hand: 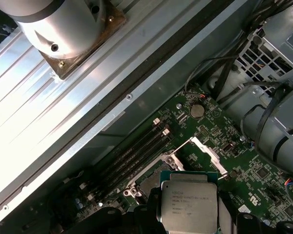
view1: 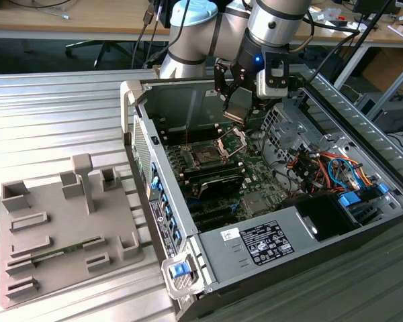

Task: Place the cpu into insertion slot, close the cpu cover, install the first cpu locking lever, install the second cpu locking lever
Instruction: 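Place the cpu into insertion slot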

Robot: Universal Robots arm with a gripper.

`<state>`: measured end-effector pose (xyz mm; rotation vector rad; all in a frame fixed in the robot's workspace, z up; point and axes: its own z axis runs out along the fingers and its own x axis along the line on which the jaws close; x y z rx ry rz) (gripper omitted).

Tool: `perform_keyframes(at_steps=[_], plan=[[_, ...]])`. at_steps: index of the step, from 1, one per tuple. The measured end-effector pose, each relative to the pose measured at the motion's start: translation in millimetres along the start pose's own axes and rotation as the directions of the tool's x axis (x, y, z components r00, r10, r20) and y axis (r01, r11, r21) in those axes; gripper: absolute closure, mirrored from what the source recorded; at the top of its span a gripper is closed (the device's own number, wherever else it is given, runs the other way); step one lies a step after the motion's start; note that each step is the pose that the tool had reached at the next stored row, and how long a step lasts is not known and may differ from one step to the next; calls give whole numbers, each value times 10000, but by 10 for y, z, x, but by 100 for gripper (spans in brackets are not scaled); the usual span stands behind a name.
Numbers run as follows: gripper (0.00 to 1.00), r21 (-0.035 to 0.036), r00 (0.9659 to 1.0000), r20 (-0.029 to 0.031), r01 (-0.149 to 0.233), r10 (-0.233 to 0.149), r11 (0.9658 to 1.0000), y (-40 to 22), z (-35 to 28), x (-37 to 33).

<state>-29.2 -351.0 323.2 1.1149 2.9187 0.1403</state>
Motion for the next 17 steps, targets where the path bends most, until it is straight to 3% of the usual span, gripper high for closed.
perform_keyframes(at_steps=[17], plan=[[45,-6,9997,21,-248,248,9997,0,0,0]])
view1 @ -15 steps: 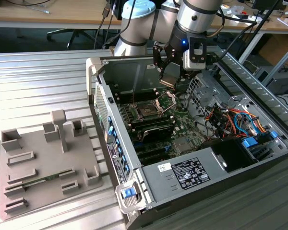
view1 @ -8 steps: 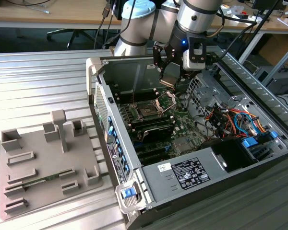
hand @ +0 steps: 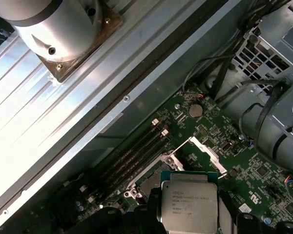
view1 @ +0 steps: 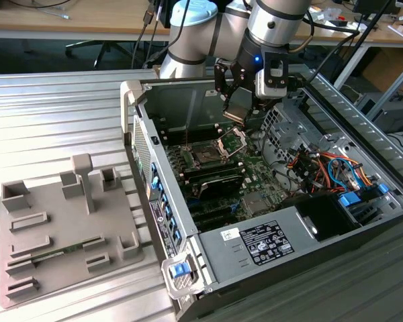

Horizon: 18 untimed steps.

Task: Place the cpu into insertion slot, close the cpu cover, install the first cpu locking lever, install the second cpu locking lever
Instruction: 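Place the cpu into insertion slot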

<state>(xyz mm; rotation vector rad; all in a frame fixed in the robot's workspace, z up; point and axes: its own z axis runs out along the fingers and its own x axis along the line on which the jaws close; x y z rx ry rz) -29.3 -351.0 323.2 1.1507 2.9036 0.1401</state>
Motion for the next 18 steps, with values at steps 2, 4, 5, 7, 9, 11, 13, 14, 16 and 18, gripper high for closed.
perform_keyframes(at_steps=[2,4,5,7,9,11,13,14,16,18], plan=[[45,0,10000,3,-35,35,10000,0,0,0],[45,-1,10000,5,-55,55,10000,0,0,0],[45,-1,10000,7,-75,75,10000,0,0,0],[45,-1,10000,8,-95,95,10000,0,0,0],[45,-2,9999,11,-119,119,9999,0,0,0],[45,-3,9999,13,-140,140,9999,0,0,0],[45,-3,9999,15,-162,162,9999,0,0,0],[45,-3,9998,16,-177,177,9998,0,0,0],[45,-4,9998,18,-199,199,9998,0,0,0],[45,-4,9998,20,-222,222,9998,0,0,0]])
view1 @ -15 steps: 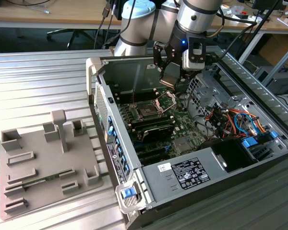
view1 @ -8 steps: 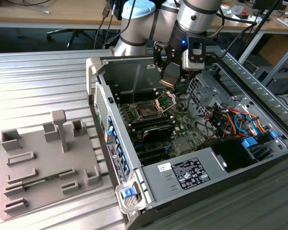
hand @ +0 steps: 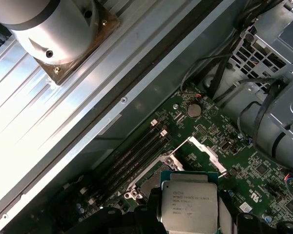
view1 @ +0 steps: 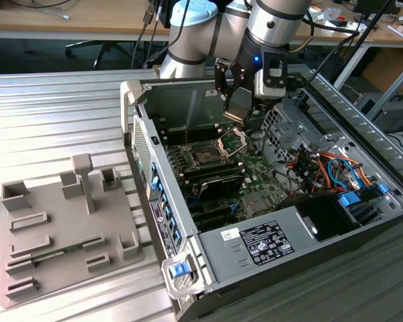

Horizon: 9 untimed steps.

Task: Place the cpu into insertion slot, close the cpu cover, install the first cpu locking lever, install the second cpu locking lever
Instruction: 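Place the cpu into insertion slot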

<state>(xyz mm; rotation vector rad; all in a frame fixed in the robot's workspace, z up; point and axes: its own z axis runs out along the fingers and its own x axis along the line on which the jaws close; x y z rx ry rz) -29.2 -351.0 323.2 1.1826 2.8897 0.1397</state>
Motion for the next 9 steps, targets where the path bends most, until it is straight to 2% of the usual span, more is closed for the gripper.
perform_keyframes(at_steps=[9], plan=[[45,-1,10000,8,-90,90,10000,0,0,0]])
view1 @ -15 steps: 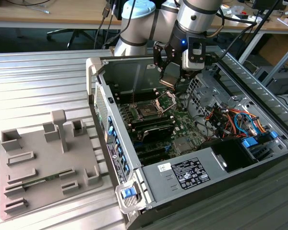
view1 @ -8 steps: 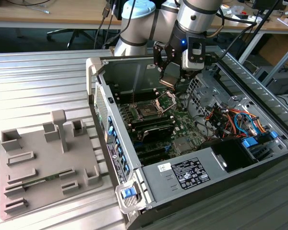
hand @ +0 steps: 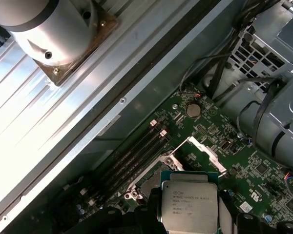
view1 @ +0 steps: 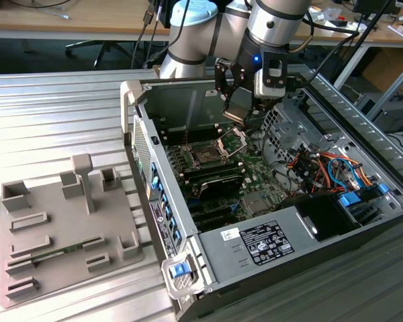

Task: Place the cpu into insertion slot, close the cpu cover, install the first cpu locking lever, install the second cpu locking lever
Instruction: 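Place the cpu into insertion slot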

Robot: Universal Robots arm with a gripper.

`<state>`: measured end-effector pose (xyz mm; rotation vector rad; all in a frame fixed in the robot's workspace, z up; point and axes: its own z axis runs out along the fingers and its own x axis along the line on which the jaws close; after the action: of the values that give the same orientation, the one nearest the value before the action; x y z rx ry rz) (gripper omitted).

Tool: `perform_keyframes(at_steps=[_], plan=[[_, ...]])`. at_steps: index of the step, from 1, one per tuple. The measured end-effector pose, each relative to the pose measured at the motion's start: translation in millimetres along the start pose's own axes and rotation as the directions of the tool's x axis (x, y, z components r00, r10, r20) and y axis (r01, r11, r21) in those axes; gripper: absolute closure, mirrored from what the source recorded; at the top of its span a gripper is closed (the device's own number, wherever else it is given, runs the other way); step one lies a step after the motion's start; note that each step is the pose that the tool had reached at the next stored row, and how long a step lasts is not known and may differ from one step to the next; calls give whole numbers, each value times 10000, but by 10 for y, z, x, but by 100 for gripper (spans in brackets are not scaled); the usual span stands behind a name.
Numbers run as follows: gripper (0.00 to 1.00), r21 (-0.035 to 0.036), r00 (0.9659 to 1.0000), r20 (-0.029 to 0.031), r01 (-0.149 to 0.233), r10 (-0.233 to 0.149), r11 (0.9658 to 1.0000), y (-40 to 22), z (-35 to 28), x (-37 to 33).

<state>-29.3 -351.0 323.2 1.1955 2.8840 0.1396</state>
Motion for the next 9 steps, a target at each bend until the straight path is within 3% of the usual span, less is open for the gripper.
perform_keyframes(at_steps=[9], plan=[[45,-2,9999,12,-126,126,9999,0,0,0]])
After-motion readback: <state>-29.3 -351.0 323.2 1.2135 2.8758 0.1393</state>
